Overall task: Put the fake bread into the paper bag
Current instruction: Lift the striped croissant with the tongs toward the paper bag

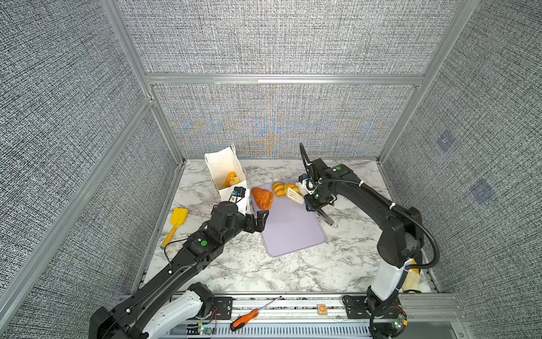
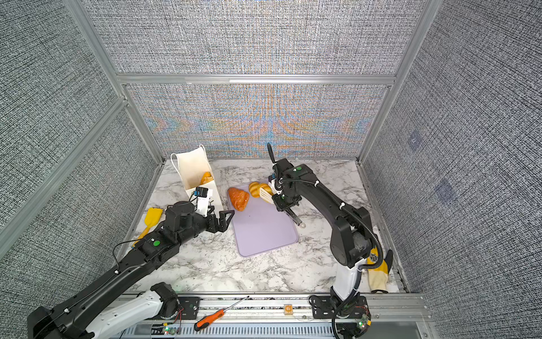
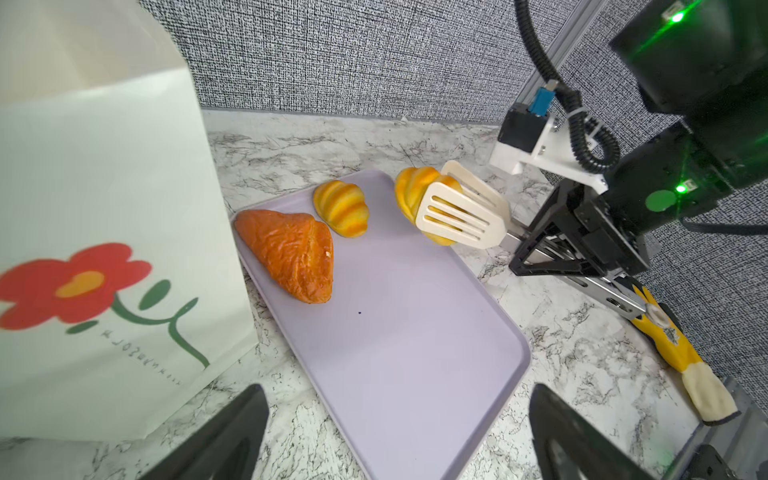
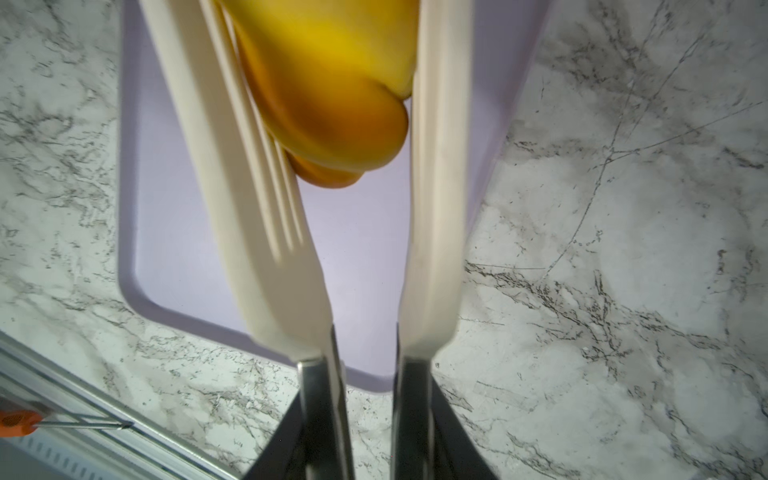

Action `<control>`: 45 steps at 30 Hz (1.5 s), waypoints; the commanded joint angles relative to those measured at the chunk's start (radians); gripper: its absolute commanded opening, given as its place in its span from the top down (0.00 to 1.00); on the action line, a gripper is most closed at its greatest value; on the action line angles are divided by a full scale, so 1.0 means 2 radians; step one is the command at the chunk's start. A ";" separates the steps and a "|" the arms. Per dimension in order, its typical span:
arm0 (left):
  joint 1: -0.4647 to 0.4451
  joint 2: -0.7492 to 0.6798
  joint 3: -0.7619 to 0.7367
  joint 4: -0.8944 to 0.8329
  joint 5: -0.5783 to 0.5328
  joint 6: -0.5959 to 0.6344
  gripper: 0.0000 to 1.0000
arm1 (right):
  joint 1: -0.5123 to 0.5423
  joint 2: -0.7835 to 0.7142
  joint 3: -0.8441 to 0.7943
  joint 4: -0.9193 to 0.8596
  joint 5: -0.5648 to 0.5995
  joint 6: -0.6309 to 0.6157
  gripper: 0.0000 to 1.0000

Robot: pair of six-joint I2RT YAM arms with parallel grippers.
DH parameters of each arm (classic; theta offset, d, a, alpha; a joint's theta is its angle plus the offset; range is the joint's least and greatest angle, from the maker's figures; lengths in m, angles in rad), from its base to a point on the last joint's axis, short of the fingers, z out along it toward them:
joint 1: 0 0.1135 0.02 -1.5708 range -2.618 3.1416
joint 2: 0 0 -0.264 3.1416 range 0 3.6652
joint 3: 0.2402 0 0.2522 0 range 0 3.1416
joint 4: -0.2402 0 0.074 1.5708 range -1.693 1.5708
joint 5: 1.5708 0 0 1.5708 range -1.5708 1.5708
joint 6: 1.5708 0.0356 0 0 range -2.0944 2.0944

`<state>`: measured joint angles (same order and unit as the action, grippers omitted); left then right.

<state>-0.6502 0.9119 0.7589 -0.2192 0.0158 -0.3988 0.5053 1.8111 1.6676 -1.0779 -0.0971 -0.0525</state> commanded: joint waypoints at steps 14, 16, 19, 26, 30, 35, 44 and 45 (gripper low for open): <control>0.054 -0.034 0.071 -0.093 0.037 0.049 0.01 | 0.038 -0.062 0.052 0.009 -0.072 0.024 0.65; 0.062 -0.040 0.078 -0.101 0.044 0.054 0.01 | 0.047 -0.064 0.061 0.010 -0.073 0.025 0.65; 0.076 -0.047 0.093 -0.116 0.053 0.062 0.00 | 0.061 -0.061 0.077 0.011 -0.076 0.027 0.65; 0.106 -0.053 0.123 -0.142 0.061 0.078 0.00 | 0.099 -0.047 0.128 0.042 -0.093 0.034 0.65; 0.126 -0.056 0.135 -0.155 0.062 0.085 0.00 | 0.117 -0.016 0.181 0.044 -0.100 0.035 0.65; 0.153 -0.071 0.142 -0.163 0.063 0.089 0.00 | 0.133 0.029 0.244 0.048 -0.109 0.037 0.65; 0.186 -0.081 0.137 -0.174 0.079 0.089 0.00 | 0.148 0.113 0.330 0.050 -0.115 0.043 0.65; 0.189 -0.082 0.135 -0.174 0.079 0.089 0.00 | 0.149 0.118 0.334 0.052 -0.115 0.045 0.65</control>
<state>-0.2832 0.7509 1.0336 -0.5564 0.1509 -0.2359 0.8013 2.0319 2.3100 -1.0004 -0.3145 0.0257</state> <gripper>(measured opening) 0.996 0.351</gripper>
